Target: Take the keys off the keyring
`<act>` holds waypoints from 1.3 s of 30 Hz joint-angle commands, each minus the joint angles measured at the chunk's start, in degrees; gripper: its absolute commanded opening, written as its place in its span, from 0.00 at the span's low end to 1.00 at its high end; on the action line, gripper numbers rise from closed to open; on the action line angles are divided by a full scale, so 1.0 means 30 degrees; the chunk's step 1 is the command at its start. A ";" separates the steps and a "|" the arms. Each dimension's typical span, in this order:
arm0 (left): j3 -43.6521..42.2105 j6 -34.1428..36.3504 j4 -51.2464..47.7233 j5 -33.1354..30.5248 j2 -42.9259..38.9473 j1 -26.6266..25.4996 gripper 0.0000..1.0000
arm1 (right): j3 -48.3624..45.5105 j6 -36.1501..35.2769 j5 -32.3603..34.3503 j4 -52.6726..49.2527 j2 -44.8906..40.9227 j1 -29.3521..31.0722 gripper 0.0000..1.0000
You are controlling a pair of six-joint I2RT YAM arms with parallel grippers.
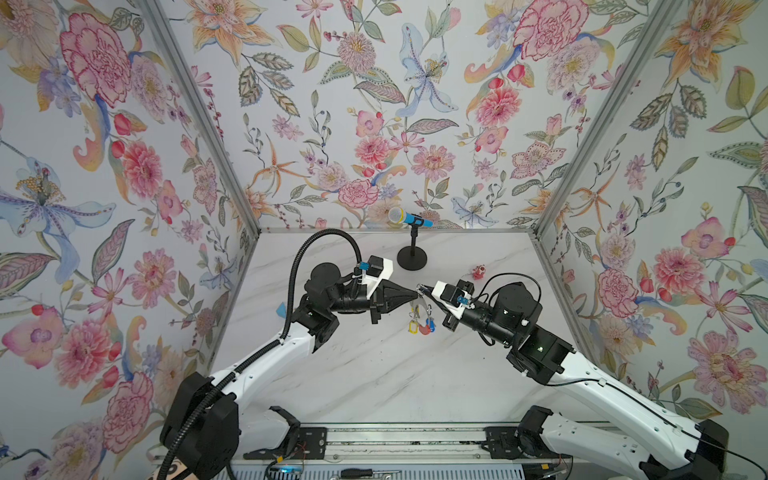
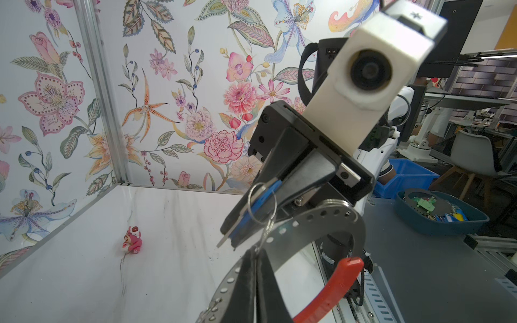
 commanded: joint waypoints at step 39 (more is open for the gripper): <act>0.8395 1.2902 -1.8448 -0.2989 0.0779 -0.0682 0.00 | 0.2881 -0.4909 0.5233 -0.5209 0.3272 0.1226 0.00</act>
